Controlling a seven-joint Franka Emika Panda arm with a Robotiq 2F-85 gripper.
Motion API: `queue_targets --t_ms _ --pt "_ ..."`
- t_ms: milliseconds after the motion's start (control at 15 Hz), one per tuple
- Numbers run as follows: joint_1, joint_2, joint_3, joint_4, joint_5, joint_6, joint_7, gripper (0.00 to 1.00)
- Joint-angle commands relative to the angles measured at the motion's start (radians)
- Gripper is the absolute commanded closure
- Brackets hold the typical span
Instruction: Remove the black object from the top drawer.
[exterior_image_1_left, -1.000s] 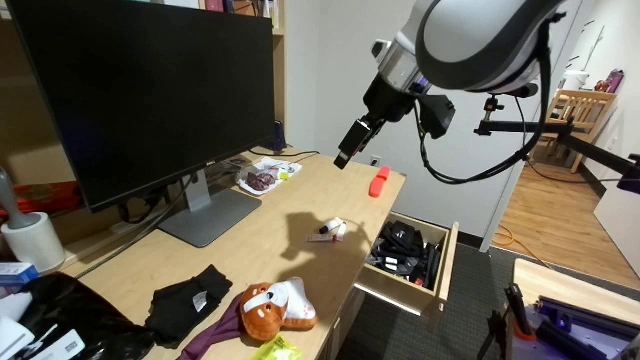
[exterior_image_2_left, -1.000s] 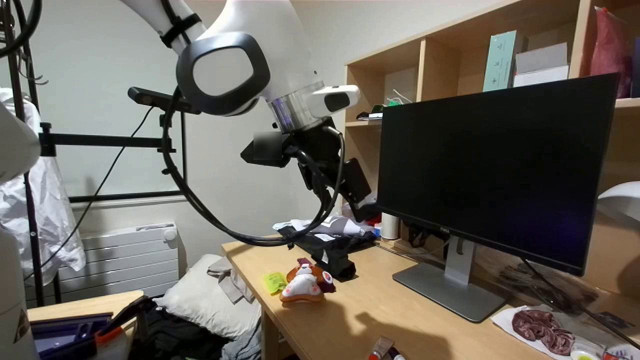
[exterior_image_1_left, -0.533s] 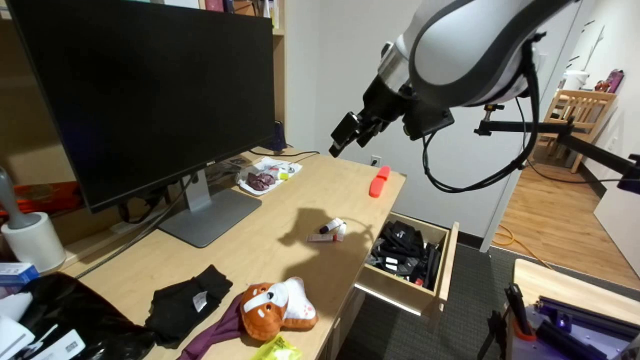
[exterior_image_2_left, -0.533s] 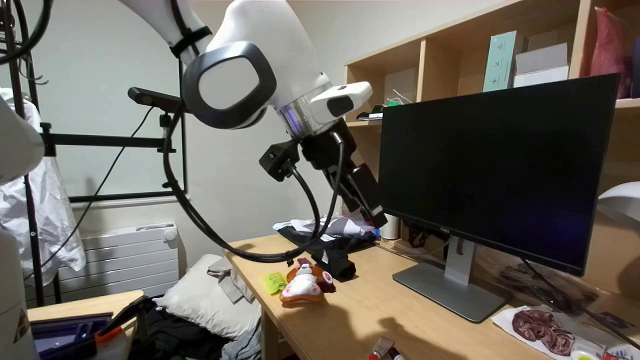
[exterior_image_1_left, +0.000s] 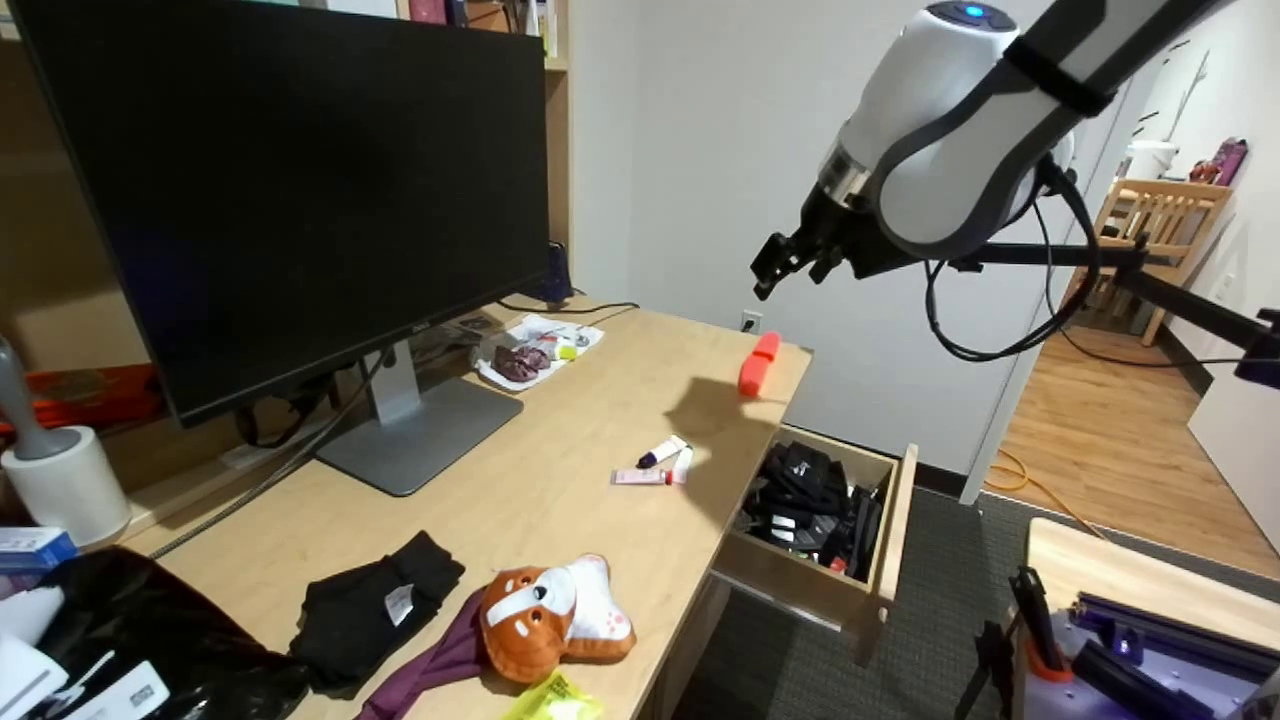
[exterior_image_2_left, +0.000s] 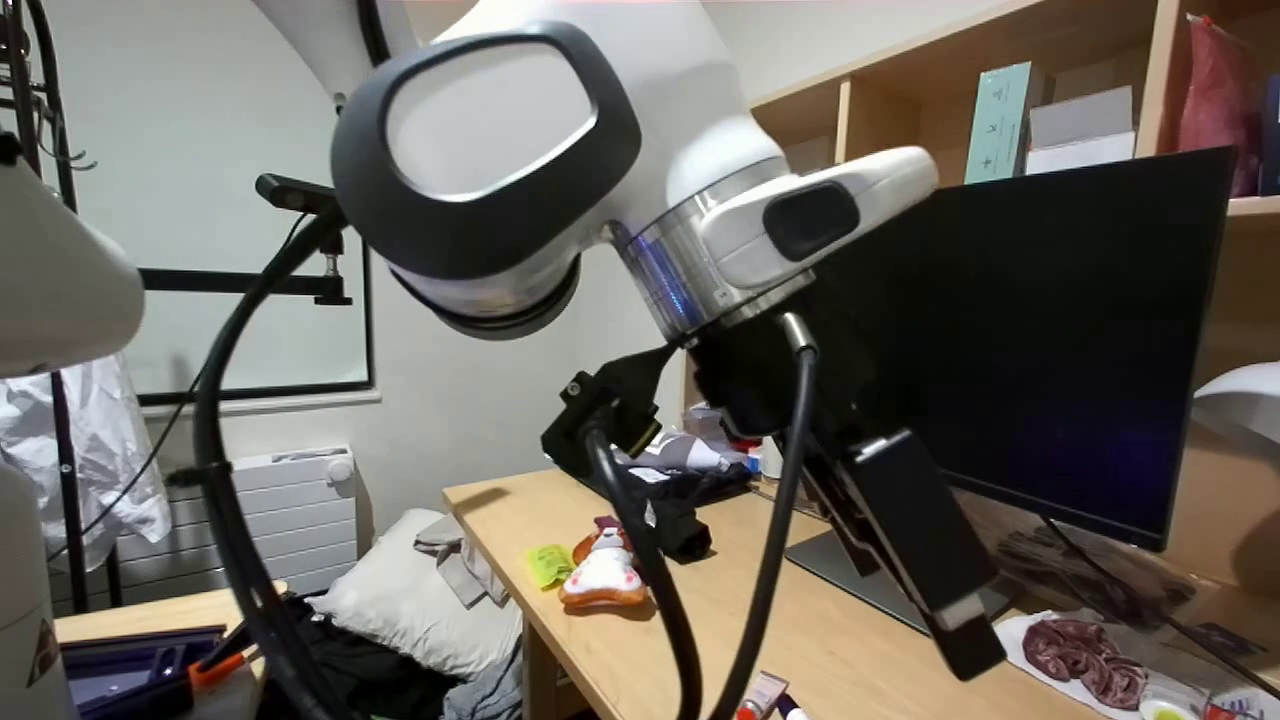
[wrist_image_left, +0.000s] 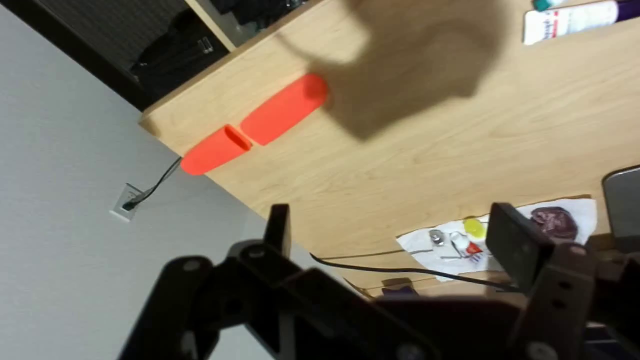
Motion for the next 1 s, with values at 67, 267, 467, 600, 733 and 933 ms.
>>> queue_targets --t_ms 67,267,467,600,733,933 --pt "-0.014 0.002 0.002 0.011 -0.031 -0.007 0.023 0.00" --pt "-0.005 -0.001 0.018 0.011 -0.017 -0.026 0.039 0.00" --pt "0.009 0.029 0.009 0.021 0.084 -0.220 0.005 0.00" --pt "0.083 0.062 -0.095 0.035 0.112 -0.310 0.017 0.00" --pt "0.121 0.084 -0.160 0.050 0.214 -0.391 -0.020 0.00" --pt "0.162 0.123 -0.251 0.062 0.413 -0.426 -0.107 0.00"
